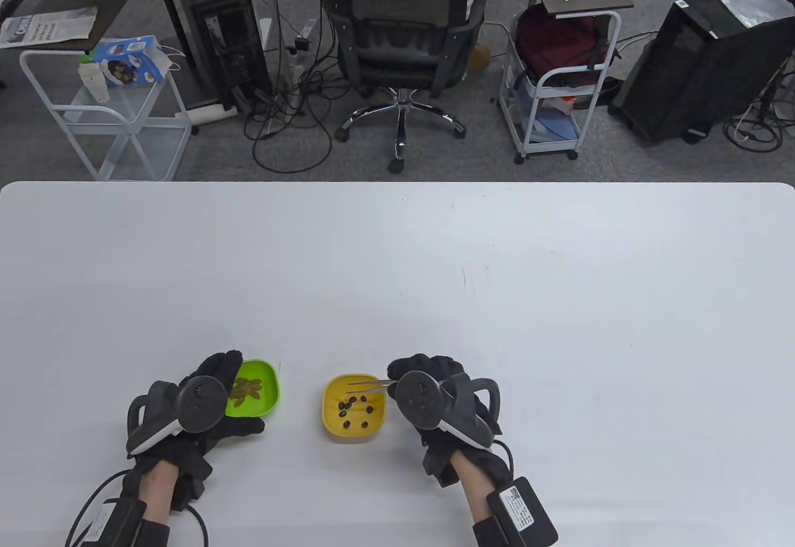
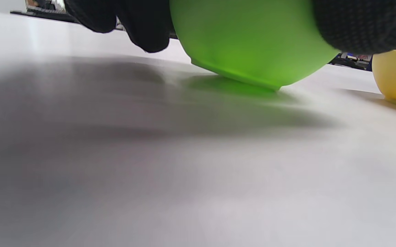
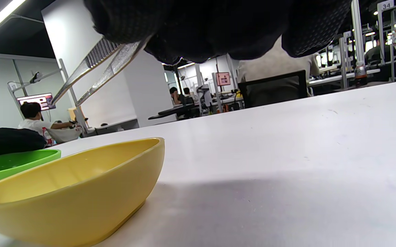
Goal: Pick coffee beans with tweezers into small dish
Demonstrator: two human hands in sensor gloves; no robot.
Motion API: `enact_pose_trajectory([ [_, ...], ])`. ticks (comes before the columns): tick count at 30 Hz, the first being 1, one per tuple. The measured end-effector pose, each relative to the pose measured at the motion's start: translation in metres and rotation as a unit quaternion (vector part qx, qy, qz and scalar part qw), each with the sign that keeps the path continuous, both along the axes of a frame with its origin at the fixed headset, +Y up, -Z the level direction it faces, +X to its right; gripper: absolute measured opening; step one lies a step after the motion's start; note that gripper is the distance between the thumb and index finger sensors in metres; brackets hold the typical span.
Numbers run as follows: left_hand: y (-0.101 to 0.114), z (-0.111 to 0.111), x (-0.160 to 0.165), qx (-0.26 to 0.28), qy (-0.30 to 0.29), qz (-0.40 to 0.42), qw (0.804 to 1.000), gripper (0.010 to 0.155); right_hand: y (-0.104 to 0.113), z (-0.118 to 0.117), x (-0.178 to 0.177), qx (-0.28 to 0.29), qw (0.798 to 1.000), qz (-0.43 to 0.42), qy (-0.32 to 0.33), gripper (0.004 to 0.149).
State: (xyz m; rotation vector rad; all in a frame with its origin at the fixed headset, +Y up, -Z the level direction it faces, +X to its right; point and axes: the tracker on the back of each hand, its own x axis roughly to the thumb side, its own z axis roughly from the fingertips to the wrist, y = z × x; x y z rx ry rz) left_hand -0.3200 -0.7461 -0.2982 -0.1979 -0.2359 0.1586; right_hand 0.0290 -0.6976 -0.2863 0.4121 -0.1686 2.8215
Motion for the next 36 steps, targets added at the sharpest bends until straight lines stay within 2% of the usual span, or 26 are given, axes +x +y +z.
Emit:
enact_pose_trajectory([
  [4,-0.002,0.0,0.0,-0.018,0.001,-0.015,1.0,0.115,0.0,0.0,0.0,0.0,1.0,0.0,0.0,0.044],
  [8,-0.002,0.002,0.004,-0.013,-0.001,-0.025,1.0,0.116,0.0,0.0,0.0,0.002,1.0,0.001,0.0,0.044],
  [15,0.016,0.012,0.005,-0.006,-0.007,-0.026,1.0,0.115,-0.001,-0.001,0.001,-0.002,1.0,-0.009,-0.003,0.044],
  [21,0.024,0.014,-0.007,-0.012,0.007,-0.017,1.0,0.107,-0.002,-0.001,0.002,-0.003,1.0,-0.009,-0.003,0.044],
  [23,0.025,0.018,-0.013,0.002,0.008,-0.02,1.0,0.105,-0.002,-0.001,0.003,-0.004,1.0,-0.01,-0.004,0.044],
  [26,0.027,0.025,-0.025,0.021,0.021,-0.013,0.999,0.098,-0.002,-0.001,0.004,-0.005,1.0,-0.013,-0.007,0.044],
  [30,0.028,0.031,-0.041,0.019,0.033,-0.008,0.999,0.086,-0.004,-0.002,0.003,-0.01,1.0,-0.011,-0.007,0.044],
  [32,0.027,0.035,-0.044,0.03,0.035,-0.014,0.999,0.08,-0.005,-0.002,0.003,-0.011,1.0,-0.009,-0.007,0.044],
  [34,0.022,0.039,-0.045,0.071,0.041,-0.026,0.996,0.075,-0.005,-0.002,0.003,-0.01,1.0,-0.008,-0.008,0.044],
  [36,0.018,0.039,-0.042,0.064,0.035,-0.051,0.996,0.074,-0.004,-0.002,0.004,-0.008,1.0,-0.01,-0.01,0.044],
])
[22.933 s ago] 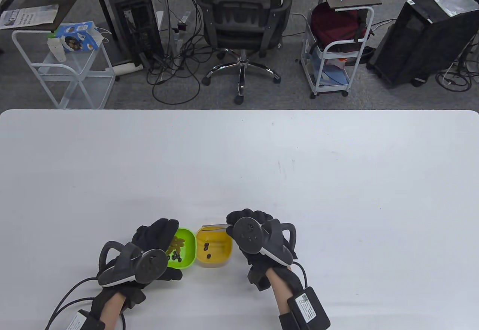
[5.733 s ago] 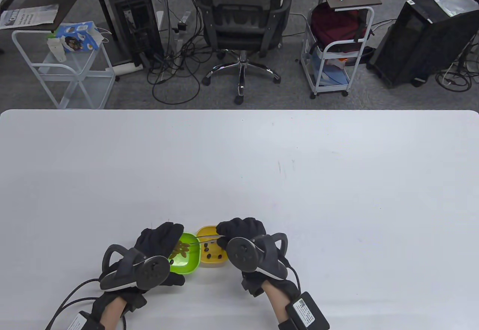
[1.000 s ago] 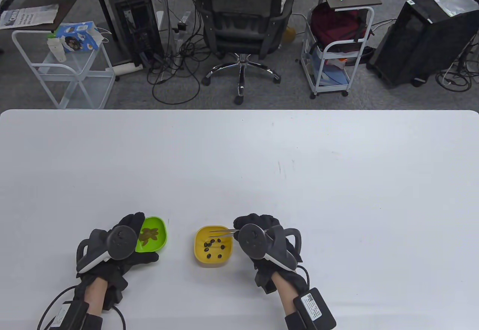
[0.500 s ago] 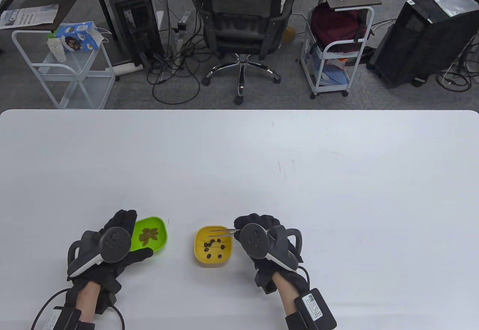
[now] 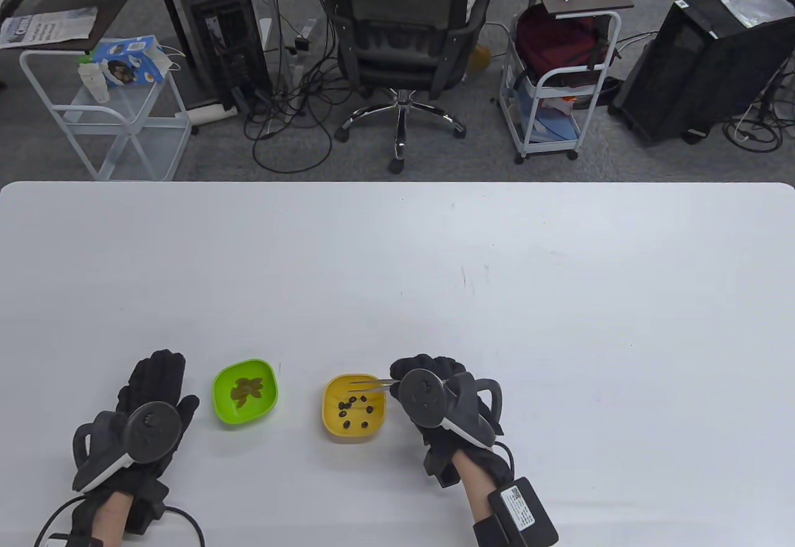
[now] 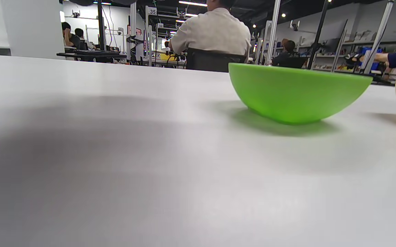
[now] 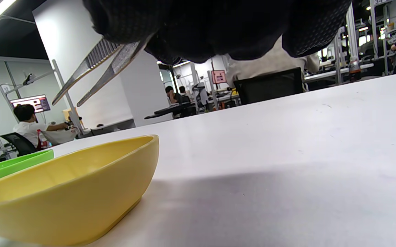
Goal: Pick coffee beans with tweezers into small dish
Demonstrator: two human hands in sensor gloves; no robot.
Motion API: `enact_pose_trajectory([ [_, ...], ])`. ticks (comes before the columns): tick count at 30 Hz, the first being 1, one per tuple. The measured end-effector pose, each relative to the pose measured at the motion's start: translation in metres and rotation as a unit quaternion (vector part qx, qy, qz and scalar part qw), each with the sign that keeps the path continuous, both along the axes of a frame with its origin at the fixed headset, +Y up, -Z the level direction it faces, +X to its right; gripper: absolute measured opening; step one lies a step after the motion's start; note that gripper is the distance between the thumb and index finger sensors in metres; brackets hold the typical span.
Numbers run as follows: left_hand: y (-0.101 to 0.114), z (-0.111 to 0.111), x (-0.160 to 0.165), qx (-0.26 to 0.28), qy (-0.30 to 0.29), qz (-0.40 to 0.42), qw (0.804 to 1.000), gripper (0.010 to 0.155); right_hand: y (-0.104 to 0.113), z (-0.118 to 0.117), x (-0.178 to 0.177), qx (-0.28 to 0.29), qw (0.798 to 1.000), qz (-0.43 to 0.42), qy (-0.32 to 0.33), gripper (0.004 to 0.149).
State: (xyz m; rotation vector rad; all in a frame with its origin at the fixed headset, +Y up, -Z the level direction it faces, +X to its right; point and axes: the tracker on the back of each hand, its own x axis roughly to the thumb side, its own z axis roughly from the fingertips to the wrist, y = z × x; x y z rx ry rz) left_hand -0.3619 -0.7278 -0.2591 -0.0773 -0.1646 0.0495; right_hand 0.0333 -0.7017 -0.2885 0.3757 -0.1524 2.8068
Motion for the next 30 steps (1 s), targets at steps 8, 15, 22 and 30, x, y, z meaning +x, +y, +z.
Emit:
enact_pose_trajectory([
  [8,-0.004,0.001,-0.001,-0.012,0.01,-0.007,1.0,0.073,0.001,0.001,0.002,0.011,1.0,0.008,-0.009,0.044],
  [15,-0.002,0.0,0.004,-0.016,-0.001,-0.018,1.0,0.073,0.0,-0.006,0.022,-0.006,0.998,-0.019,-0.054,0.044],
  [22,-0.001,0.001,0.0,-0.016,0.008,-0.005,1.0,0.074,-0.006,-0.016,0.061,-0.036,0.988,-0.062,-0.135,0.044],
  [30,-0.001,-0.002,-0.002,-0.028,0.013,0.007,1.0,0.075,-0.033,-0.025,0.089,-0.088,0.973,-0.054,-0.205,0.044],
])
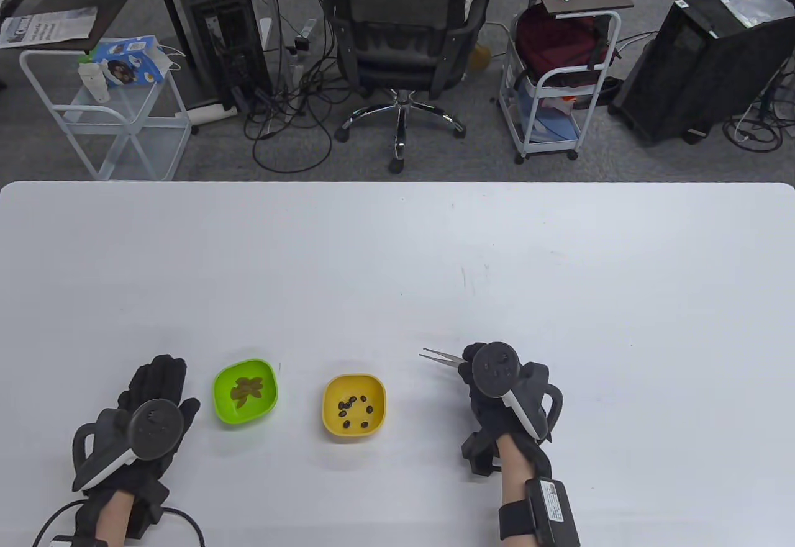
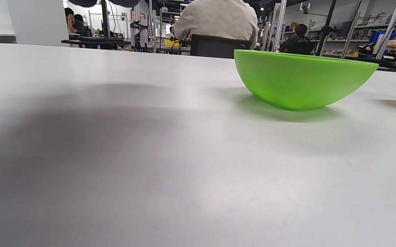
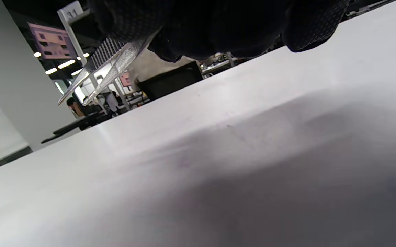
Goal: Pick coffee beans with tweezers into small dish
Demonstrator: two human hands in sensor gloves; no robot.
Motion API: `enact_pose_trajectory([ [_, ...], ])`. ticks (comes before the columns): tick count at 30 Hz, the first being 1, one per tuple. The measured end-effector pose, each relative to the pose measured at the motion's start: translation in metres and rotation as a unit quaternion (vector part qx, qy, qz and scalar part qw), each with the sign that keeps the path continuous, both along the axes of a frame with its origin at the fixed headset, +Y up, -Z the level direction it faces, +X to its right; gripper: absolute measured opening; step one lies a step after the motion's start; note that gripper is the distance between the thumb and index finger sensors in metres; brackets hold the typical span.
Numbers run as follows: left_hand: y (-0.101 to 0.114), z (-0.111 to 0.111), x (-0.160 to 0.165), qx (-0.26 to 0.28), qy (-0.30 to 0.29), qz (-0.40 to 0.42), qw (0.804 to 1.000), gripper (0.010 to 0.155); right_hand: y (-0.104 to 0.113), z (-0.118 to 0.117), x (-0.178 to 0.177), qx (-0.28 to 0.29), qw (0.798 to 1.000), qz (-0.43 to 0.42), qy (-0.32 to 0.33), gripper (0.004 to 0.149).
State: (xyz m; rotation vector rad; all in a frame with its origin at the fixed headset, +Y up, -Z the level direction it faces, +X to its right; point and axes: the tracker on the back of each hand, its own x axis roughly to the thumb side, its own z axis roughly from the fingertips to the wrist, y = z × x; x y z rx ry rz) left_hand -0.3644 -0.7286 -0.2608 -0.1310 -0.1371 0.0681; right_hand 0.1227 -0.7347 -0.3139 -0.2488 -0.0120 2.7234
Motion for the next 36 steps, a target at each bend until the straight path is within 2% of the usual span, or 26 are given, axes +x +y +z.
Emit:
enact_pose_trajectory([
  [3,0.0,-0.001,0.0,-0.003,0.004,0.006,1.0,0.074,-0.006,-0.004,-0.001,-0.032,0.999,0.009,0.003,0.044],
  [6,0.0,-0.002,-0.003,-0.006,0.008,0.016,1.0,0.074,-0.013,-0.006,-0.004,-0.046,0.998,0.046,0.001,0.044],
  [11,0.0,-0.002,-0.002,-0.006,0.007,0.014,1.0,0.074,-0.02,-0.006,-0.006,-0.068,0.996,0.059,0.007,0.044],
  [21,0.0,-0.004,-0.003,-0.011,0.007,0.019,1.0,0.075,-0.019,-0.01,-0.023,-0.104,0.976,0.192,0.024,0.043],
  [32,0.004,-0.003,-0.006,-0.01,0.007,0.039,0.999,0.076,-0.019,-0.009,-0.027,-0.098,0.973,0.206,0.018,0.043],
  [36,0.004,-0.003,-0.006,-0.007,0.009,0.035,0.999,0.076,-0.013,-0.008,-0.03,-0.133,0.964,0.228,0.04,0.048],
])
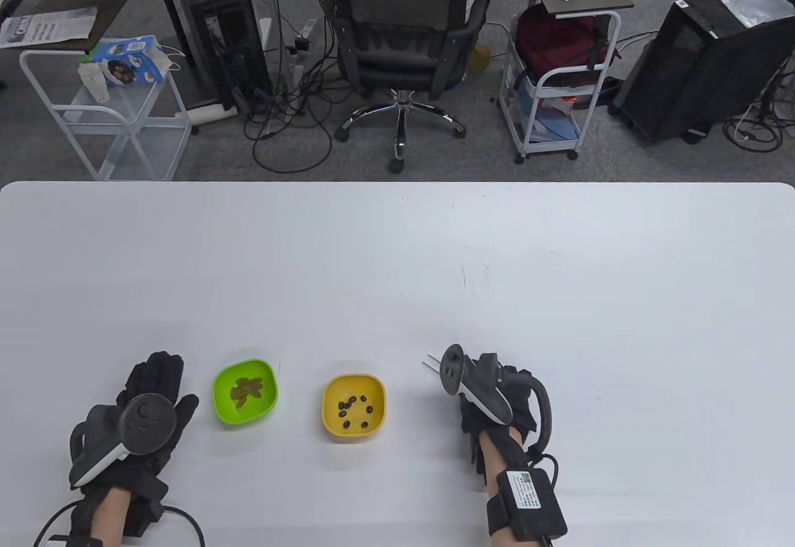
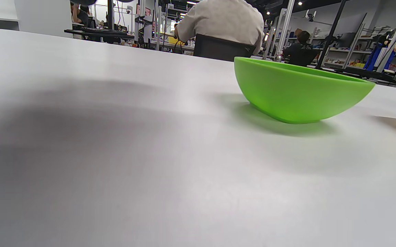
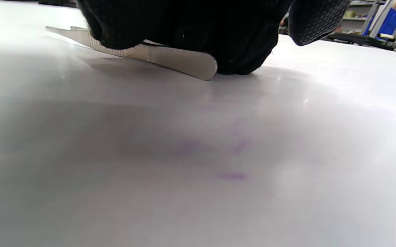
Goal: Pick coffee beans with tweezers into small dish
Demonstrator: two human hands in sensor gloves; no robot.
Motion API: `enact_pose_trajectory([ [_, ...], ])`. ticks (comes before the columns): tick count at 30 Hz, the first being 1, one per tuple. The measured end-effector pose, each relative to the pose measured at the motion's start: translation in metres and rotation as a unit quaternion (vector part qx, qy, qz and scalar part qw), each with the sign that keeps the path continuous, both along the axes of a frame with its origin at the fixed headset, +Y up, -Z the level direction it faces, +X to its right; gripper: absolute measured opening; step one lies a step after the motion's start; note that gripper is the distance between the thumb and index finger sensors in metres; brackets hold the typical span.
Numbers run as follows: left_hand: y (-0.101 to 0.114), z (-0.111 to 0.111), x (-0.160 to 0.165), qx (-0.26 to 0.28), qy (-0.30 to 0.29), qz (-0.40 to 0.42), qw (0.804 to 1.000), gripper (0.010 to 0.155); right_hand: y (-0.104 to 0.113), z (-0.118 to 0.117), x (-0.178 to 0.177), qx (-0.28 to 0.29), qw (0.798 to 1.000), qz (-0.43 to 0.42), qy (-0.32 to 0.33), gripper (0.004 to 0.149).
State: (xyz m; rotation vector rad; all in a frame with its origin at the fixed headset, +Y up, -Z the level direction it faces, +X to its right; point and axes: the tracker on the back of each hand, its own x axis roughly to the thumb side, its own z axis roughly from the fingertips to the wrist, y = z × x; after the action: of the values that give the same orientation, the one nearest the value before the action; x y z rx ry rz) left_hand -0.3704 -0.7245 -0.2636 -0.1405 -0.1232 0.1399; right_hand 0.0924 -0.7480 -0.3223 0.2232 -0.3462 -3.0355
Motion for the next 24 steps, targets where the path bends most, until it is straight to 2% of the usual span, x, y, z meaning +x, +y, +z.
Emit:
enact_pose_trajectory([
  [2,0.0,0.0,0.0,-0.002,-0.001,0.004,1.0,0.076,0.007,0.0,0.001,-0.03,0.999,-0.014,-0.001,0.052],
  [4,0.0,0.0,0.001,-0.003,-0.004,0.001,1.0,0.076,0.019,0.004,0.002,-0.043,0.996,-0.074,0.0,0.056],
  [6,0.0,0.0,0.002,-0.004,-0.007,-0.001,1.0,0.077,0.031,0.011,0.003,-0.025,0.994,-0.108,0.006,0.056],
  [9,0.0,0.001,0.002,-0.007,-0.009,-0.005,1.0,0.077,0.045,0.027,0.007,0.002,0.994,-0.104,0.036,0.059],
  [13,0.004,0.004,0.002,-0.007,-0.012,0.007,1.0,0.077,0.043,0.046,0.016,0.04,0.993,-0.103,0.05,0.066],
  [16,0.003,0.006,0.004,-0.01,-0.017,-0.002,1.0,0.078,0.033,0.055,0.025,0.089,0.99,-0.09,0.057,0.073],
  [18,0.003,0.007,0.004,-0.01,-0.017,-0.008,1.0,0.077,0.032,0.056,0.029,0.05,0.991,-0.108,0.068,0.085],
  [19,0.004,0.008,0.004,-0.005,-0.016,-0.007,1.0,0.077,0.033,0.058,0.032,0.056,0.989,-0.123,0.061,0.086],
  [20,0.006,0.008,0.003,0.001,-0.014,-0.002,1.0,0.077,0.034,0.059,0.034,0.088,0.986,-0.132,0.059,0.086],
  [24,0.006,0.008,0.003,0.011,-0.011,0.0,1.0,0.077,0.035,0.06,0.033,0.087,0.986,-0.123,0.065,0.085],
])
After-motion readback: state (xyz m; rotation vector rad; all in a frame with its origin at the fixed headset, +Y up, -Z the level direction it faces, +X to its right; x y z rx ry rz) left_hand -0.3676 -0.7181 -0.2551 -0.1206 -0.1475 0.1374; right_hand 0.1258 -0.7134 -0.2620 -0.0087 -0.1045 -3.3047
